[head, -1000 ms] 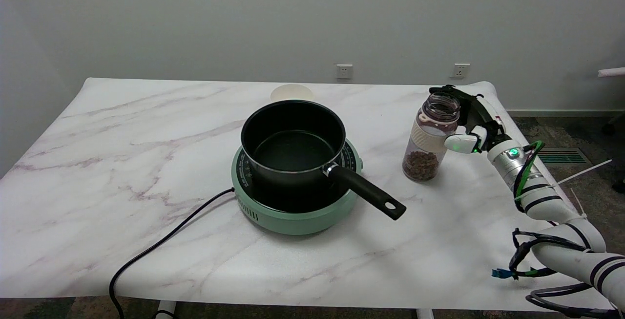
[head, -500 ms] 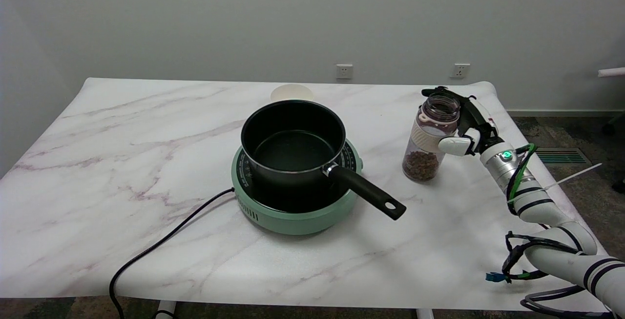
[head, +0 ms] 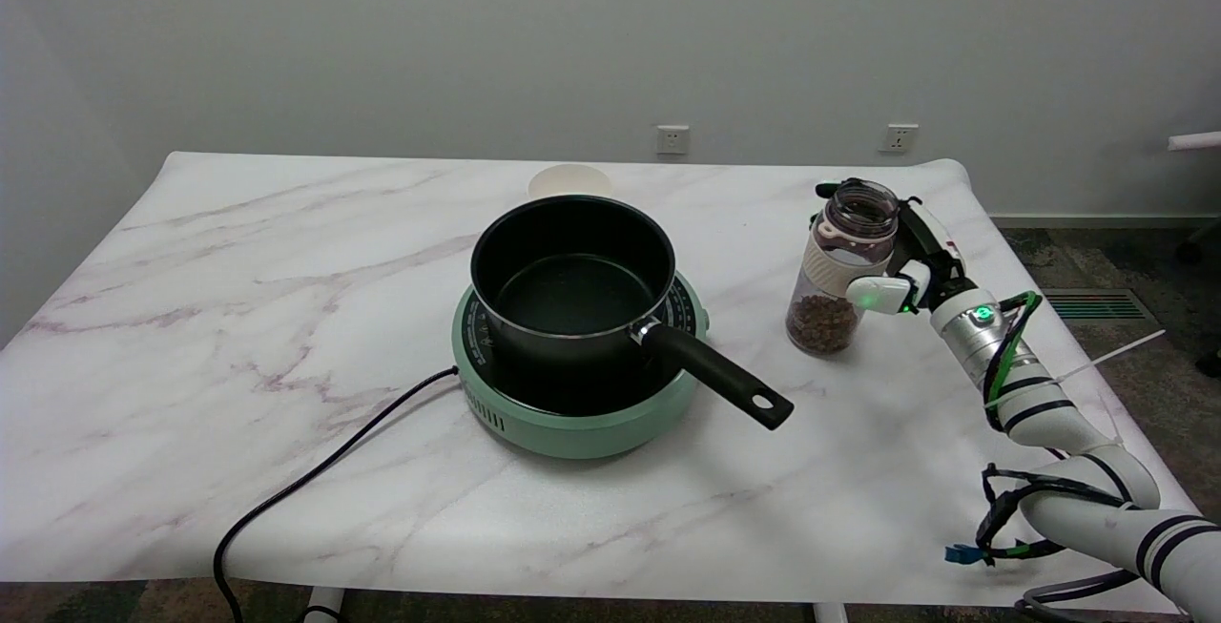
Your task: Pick up the bottle.
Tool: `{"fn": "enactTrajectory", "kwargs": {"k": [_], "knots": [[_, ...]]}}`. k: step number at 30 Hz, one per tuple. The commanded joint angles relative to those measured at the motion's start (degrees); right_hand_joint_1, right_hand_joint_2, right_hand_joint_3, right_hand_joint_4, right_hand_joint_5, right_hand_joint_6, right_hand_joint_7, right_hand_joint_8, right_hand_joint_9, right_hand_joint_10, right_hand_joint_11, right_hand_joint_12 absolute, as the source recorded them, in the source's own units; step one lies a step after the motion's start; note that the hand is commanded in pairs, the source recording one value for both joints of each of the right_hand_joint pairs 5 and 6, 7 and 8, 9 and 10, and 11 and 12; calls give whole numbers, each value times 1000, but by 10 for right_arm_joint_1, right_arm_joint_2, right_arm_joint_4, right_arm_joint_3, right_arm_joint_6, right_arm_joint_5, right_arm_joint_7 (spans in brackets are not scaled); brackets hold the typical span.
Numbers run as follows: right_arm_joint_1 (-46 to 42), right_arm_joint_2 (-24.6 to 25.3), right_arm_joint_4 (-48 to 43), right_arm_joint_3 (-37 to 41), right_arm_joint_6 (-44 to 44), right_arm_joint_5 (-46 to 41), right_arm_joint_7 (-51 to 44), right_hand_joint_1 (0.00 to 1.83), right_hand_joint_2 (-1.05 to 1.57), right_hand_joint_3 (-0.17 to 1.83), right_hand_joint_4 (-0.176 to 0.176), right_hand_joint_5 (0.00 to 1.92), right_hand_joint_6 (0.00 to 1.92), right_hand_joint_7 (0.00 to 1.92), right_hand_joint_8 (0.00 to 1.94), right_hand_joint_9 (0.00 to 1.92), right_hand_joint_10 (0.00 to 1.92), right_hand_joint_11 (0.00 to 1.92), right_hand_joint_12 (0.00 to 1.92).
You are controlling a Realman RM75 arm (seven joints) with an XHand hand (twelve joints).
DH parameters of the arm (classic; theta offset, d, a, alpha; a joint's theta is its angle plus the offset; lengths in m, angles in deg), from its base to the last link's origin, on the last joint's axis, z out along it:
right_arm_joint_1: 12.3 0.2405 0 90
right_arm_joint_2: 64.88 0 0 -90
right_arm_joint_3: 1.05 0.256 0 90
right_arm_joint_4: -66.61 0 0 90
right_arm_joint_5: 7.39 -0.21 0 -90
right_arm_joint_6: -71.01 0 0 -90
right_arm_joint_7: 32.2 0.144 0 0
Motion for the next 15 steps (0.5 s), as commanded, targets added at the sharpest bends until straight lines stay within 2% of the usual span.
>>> {"fn": "enactTrajectory", "kwargs": {"k": [1, 10, 15], "knots": [[-15, 6, -3, -9, -12, -4, 9, 1138, -560, 866, 0, 599, 599, 811, 811, 740, 740, 815, 815], [-18, 6, -2, -9, -15, -4, 10, 1179, -399, 971, 0, 609, 609, 834, 834, 747, 747, 820, 820], [-18, 6, -1, -10, -16, -4, 11, 1213, -333, 944, 0, 598, 598, 873, 873, 748, 748, 820, 820]]}}
